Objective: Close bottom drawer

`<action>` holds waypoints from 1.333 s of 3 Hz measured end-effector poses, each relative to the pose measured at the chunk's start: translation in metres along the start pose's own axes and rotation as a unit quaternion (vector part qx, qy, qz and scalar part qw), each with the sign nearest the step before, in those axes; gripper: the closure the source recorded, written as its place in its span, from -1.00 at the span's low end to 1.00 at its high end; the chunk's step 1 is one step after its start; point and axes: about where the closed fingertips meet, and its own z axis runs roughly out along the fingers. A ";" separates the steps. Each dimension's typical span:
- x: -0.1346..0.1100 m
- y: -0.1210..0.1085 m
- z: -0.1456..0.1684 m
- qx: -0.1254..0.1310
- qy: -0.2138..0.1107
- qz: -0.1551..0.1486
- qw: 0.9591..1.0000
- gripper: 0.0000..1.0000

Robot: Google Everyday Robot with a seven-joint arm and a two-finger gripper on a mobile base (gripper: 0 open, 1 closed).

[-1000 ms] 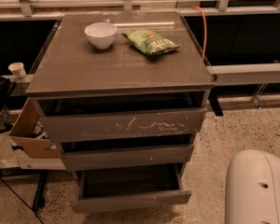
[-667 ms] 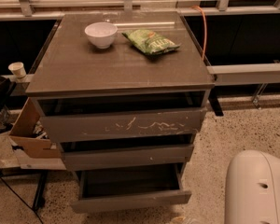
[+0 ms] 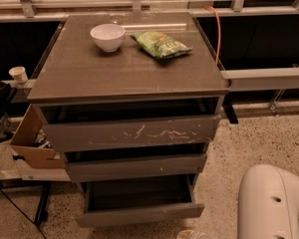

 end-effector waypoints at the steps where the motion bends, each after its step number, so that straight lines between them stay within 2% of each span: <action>1: -0.021 -0.002 0.022 -0.030 -0.028 -0.067 0.997 1.00; 2: -0.036 -0.002 0.035 -0.057 -0.045 -0.117 0.990 1.00; 3: -0.038 0.004 0.037 -0.071 -0.053 -0.146 0.985 1.00; 4: -0.038 0.000 0.044 -0.068 -0.056 -0.157 0.984 1.00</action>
Offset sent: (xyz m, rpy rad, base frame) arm 0.0536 0.0417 -0.0049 0.0340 -0.1603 0.4529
